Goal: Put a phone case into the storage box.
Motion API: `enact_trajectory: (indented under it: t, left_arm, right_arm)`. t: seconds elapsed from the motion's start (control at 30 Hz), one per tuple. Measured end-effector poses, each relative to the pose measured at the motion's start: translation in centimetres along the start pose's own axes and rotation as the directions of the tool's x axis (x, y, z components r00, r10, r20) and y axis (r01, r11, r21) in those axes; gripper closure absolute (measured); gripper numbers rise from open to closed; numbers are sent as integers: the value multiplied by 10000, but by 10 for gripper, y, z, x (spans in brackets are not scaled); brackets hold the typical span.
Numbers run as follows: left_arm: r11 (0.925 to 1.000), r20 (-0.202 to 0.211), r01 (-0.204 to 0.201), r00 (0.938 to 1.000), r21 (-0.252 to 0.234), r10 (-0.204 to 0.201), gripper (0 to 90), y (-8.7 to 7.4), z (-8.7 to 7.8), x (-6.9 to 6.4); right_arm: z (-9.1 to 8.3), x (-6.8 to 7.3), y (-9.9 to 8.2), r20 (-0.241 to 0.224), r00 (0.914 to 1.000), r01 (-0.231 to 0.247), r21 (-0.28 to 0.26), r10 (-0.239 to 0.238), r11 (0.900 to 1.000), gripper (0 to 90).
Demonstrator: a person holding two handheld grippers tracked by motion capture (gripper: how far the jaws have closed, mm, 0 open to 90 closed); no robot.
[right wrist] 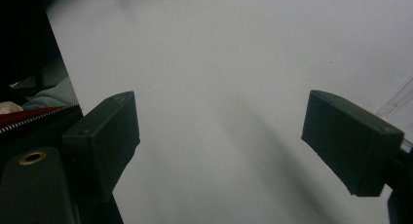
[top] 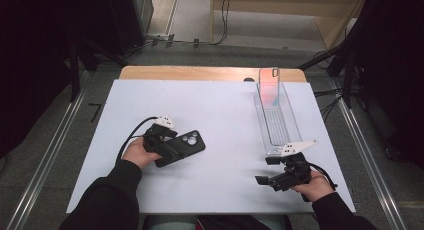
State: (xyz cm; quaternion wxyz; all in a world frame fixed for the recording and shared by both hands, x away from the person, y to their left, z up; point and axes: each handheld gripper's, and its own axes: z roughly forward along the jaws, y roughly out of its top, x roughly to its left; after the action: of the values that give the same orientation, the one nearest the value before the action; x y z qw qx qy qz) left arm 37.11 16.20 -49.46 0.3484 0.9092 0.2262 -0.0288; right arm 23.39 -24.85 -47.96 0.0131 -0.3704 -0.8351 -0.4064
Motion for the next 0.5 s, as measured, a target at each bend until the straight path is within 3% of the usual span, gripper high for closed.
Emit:
enact_trajectory:
  t: [0.2,0.43,0.5]
  left_arm:
    - [9991,-197,-408,9990,136,411,4,-3,4,-2]
    - [9977,-511,-611,9969,-279,596,4,-11,6,-5]
    - [9949,-680,-978,9931,-248,959,5,-12,7,-7]
  right_arm:
    - [0,0,0,11,10000,33,5,-33,10000,120]
    - [0,0,0,50,10000,43,22,-43,10000,121]
    - [0,0,0,54,10000,44,21,-44,10000,120]
